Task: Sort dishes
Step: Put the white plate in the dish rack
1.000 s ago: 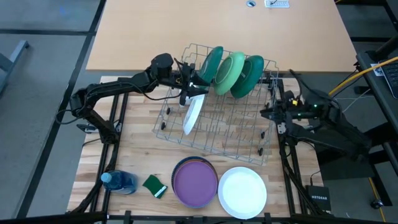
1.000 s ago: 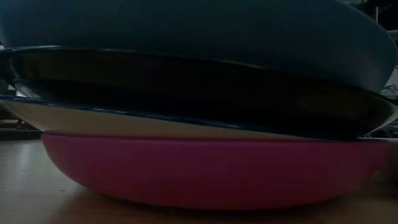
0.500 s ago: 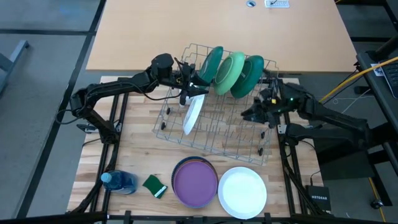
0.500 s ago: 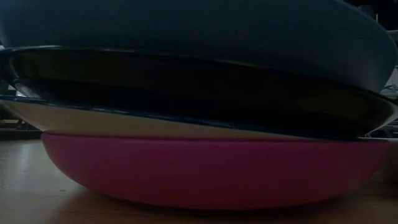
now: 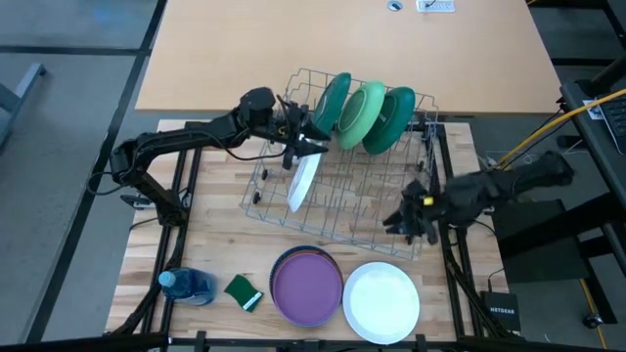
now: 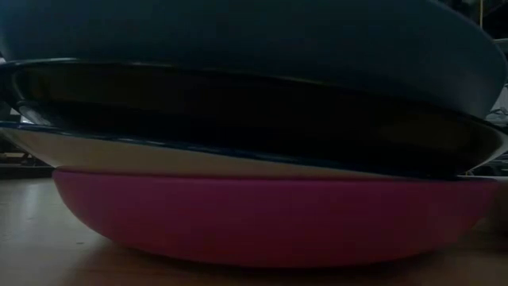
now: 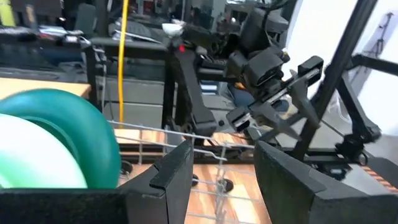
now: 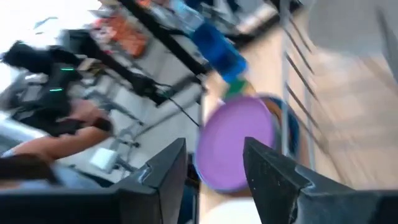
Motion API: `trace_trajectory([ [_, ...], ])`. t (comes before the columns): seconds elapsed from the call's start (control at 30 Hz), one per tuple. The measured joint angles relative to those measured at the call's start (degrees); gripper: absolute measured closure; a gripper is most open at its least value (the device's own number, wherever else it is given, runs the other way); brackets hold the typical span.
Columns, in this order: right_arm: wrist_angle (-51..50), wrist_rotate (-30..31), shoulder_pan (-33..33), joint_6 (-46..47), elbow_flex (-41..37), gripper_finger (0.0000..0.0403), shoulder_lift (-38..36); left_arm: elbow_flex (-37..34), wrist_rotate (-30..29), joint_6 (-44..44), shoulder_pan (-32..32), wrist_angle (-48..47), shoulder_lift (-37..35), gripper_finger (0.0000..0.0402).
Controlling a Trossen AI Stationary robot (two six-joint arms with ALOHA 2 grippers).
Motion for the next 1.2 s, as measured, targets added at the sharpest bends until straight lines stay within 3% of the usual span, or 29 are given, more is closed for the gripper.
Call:
trace_trajectory([
  [0.17, -3.1, 13.7, 13.9, 14.7, 0.0, 0.0240, 5.1, 0.0, 0.0, 0.6, -2.0, -2.0, 0.0, 0.0243],
  [0.37, 1.2, 18.9, 25.2, 27.6, 0.7, 0.0240, 15.3, 0.0, 0.0, 2.4, -4.9, -2.4, 0.0, 0.0243],
  [0.6, -3.7, 16.6, 31.1, 38.1, 8.7, 0.0240, 28.5, 0.0, 0.0, 4.1, -8.0, -2.4, 0.0, 0.0243],
  [0.8, -20.2, 7.2, 34.2, 51.0, 16.3, 0.0240, 38.0, 0.0, 0.0, 5.1, -10.4, -2.4, 0.0, 0.0243],
  [0.93, -25.2, 0.9, 36.7, 58.9, 18.3, 0.0240, 41.7, 0.0, 0.0, 5.2, -12.1, -2.5, 0.0, 0.0243],
  [1.2, -28.2, 4.0, 43.1, 71.9, 18.3, 0.0240, 43.8, 0.0, -0.1, 8.4, -17.2, -2.7, 0.0, 0.0243],
])
